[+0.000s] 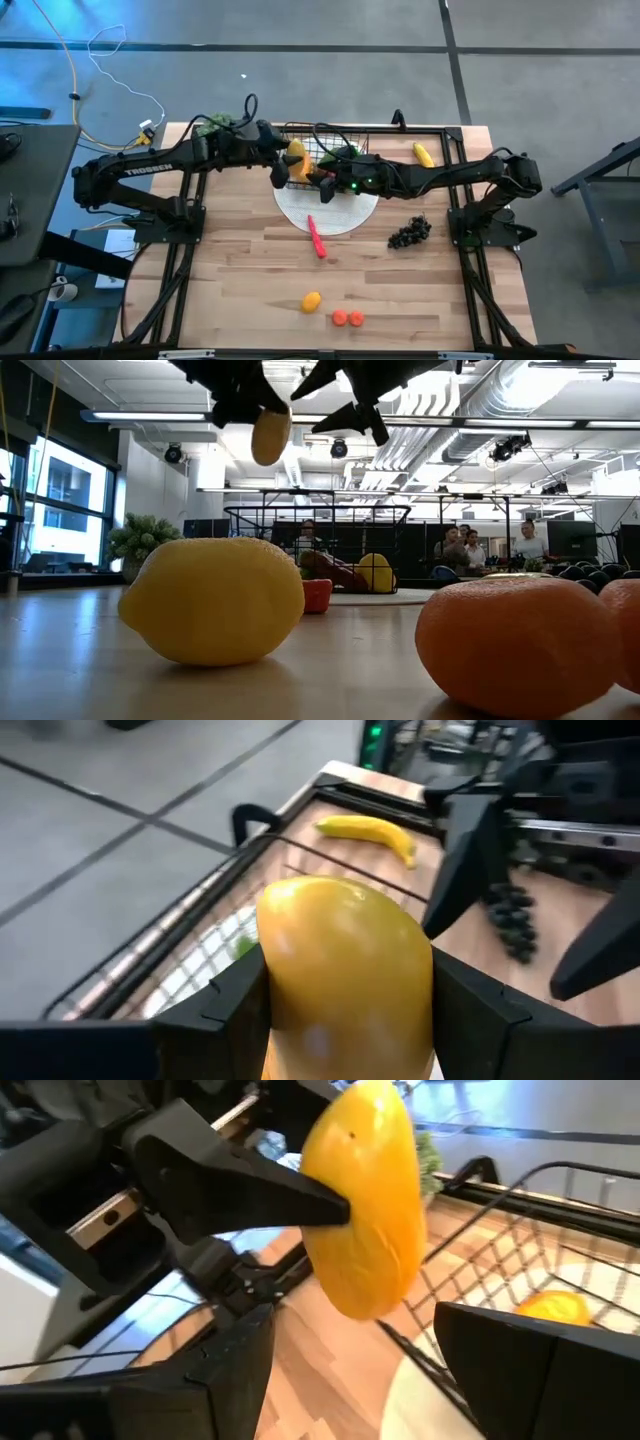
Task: Build produce basket
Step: Put the mango into the wire basket
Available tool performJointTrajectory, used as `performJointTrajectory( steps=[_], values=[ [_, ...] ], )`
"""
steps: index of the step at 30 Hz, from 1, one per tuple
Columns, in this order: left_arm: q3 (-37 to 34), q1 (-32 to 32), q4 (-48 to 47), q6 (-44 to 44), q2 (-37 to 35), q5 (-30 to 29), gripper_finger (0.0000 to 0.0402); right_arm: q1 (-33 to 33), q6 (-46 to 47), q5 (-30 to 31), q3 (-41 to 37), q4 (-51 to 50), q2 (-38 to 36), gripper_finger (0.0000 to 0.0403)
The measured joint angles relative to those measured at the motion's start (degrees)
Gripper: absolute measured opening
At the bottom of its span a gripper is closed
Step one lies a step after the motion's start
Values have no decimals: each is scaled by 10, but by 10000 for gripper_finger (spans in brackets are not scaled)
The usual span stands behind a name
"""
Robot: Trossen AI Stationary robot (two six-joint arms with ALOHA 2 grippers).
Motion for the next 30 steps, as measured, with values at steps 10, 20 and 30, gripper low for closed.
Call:
performJointTrajectory(
  steps=[10,20,30],
  values=[
    [0,37,5,-29,65,-45,195,-23,-1,34,0,-15,0,256],
    [0,76,10,-93,134,-43,195,-107,-1,30,0,-129,-43,256],
    [0,85,9,-162,188,-42,199,-191,-6,28,0,-244,-118,256]
  ],
)
